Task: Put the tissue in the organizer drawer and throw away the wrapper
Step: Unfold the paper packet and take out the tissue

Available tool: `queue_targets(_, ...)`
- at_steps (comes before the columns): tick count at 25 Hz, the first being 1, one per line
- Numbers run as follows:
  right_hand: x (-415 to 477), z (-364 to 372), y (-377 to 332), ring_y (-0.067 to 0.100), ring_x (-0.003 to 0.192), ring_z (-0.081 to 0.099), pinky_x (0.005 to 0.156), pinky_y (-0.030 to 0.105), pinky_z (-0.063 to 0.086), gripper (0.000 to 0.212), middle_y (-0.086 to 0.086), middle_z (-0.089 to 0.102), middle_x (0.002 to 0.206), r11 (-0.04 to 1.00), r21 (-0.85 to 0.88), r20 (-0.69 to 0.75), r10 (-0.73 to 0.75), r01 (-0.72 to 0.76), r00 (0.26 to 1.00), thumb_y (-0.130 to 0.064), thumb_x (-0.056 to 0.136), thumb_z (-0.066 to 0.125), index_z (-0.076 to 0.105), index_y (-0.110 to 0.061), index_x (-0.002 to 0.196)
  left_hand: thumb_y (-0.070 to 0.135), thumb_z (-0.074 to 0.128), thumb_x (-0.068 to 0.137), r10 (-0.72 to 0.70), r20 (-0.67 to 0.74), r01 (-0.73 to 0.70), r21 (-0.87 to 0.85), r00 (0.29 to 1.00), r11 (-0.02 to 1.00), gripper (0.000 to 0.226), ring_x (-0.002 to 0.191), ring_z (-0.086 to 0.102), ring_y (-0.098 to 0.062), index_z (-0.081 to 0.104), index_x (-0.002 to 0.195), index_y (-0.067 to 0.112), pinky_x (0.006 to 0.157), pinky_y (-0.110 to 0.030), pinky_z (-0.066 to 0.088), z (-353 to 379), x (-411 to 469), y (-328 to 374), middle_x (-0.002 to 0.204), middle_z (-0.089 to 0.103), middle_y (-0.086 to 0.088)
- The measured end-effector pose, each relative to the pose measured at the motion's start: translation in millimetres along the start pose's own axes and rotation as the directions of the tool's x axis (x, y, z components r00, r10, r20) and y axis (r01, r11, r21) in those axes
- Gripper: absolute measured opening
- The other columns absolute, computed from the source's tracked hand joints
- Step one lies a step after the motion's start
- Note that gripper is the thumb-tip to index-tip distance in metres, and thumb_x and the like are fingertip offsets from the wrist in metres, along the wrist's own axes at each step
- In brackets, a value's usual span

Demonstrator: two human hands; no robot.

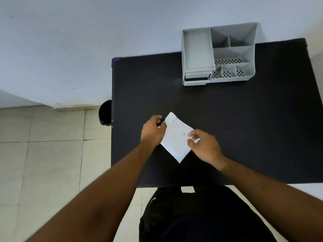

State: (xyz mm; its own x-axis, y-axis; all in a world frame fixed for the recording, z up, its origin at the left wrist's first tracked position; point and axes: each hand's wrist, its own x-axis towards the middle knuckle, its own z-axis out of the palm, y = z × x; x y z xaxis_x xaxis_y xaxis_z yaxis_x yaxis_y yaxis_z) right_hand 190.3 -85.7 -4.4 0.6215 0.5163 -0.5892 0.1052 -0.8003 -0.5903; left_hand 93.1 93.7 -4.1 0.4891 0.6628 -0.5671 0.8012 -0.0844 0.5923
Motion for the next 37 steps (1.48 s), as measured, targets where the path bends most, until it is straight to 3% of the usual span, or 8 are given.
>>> queue_targets(4,13,5,4,0.019,0.114,0.056,0.091,0.035,0.053,0.035,-0.003,0.059,0.127,0.922,-0.313,-0.042,-0.253,0.227,0.967,-0.031,0.091,0.064,0.059,-0.03,0.126,0.041,0.06,0.094,0.387,0.08,-0.367,0.535,0.919,0.761,0.056,0.138,0.041,-0.024,0.047,0.144,0.019,0.106,-0.042,0.043,22,-20,-16,0.152,0.044,-0.004)
queue_targets(6,27,7,6,0.019,0.12,0.052,0.095,0.035,0.051,0.043,-0.003,0.055,0.135,0.843,-0.452,0.059,-0.299,0.293,0.952,-0.035,0.092,0.064,0.054,-0.032,0.134,0.056,0.052,0.095,0.323,0.207,-0.377,0.645,0.923,0.665,0.078,0.152,0.018,-0.027,0.027,0.156,0.012,0.115,-0.049,0.033,36,-29,-23,0.166,0.019,-0.008)
queue_targets(9,44,10,8,0.021,0.122,0.053,0.098,0.037,0.05,0.052,-0.001,0.053,0.139,0.749,-0.568,0.158,-0.307,0.341,0.938,-0.043,0.092,0.063,0.048,-0.031,0.14,0.067,0.045,0.093,0.198,0.236,-0.307,0.677,0.951,0.668,0.102,0.155,-0.008,-0.026,-0.003,0.159,0.004,0.119,-0.048,0.026,52,-32,-28,0.169,-0.01,-0.009)
queue_targets(14,58,9,7,0.022,0.101,0.067,0.084,0.038,0.056,0.033,0.001,0.069,0.12,0.732,-0.561,0.119,-0.392,0.388,0.912,-0.037,0.097,0.056,0.06,-0.027,0.128,0.069,0.049,0.09,0.114,0.198,-0.218,0.653,0.973,0.725,0.112,0.154,-0.013,-0.024,-0.013,0.157,0.004,0.12,-0.048,0.026,64,-21,-32,0.168,-0.017,-0.009)
queue_targets(21,67,10,6,0.02,0.077,0.07,0.063,0.03,0.055,0.028,0.0,0.071,0.1,0.52,-0.713,0.195,-0.497,0.47,0.846,-0.037,0.099,0.049,0.073,-0.025,0.105,0.074,0.044,0.089,0.075,0.223,-0.219,0.744,0.972,0.631,0.113,0.155,-0.013,-0.025,-0.017,0.156,0.006,0.117,-0.05,0.027,63,-13,-29,0.167,-0.02,-0.009)
queue_targets(27,59,4,13,0.023,0.086,0.069,0.069,0.036,0.055,0.024,-0.002,0.072,0.104,0.79,-0.474,0.045,-0.42,0.389,0.906,-0.035,0.101,0.05,0.071,-0.024,0.105,0.071,0.044,0.091,0.078,0.249,-0.249,0.787,0.965,0.564,0.11,0.155,-0.012,-0.027,-0.018,0.156,0.006,0.116,-0.051,0.029,62,-10,-26,0.167,-0.021,-0.01)
queue_targets(34,64,-10,17,0.026,0.084,0.069,0.079,0.044,0.056,0.015,-0.002,0.074,0.093,0.979,-0.167,-0.238,-0.154,0.115,0.959,-0.03,0.097,0.052,0.066,-0.027,0.102,0.068,0.053,0.089,0.073,0.297,-0.284,0.769,0.952,0.572,0.115,0.154,-0.014,-0.028,-0.022,0.155,0.01,0.118,-0.054,0.022,56,-1,-20,0.166,-0.022,-0.008)
queue_targets(37,73,-28,27,0.019,0.085,0.068,0.079,0.036,0.056,0.012,-0.006,0.071,0.09,0.999,-0.034,-0.184,-0.037,0.031,0.982,-0.029,0.094,0.06,0.071,-0.024,0.097,0.066,0.057,0.088,0.089,0.31,-0.302,0.754,0.946,0.583,0.116,0.154,-0.014,-0.03,-0.019,0.156,0.01,0.118,-0.056,0.021,52,-1,-19,0.167,-0.021,-0.008)
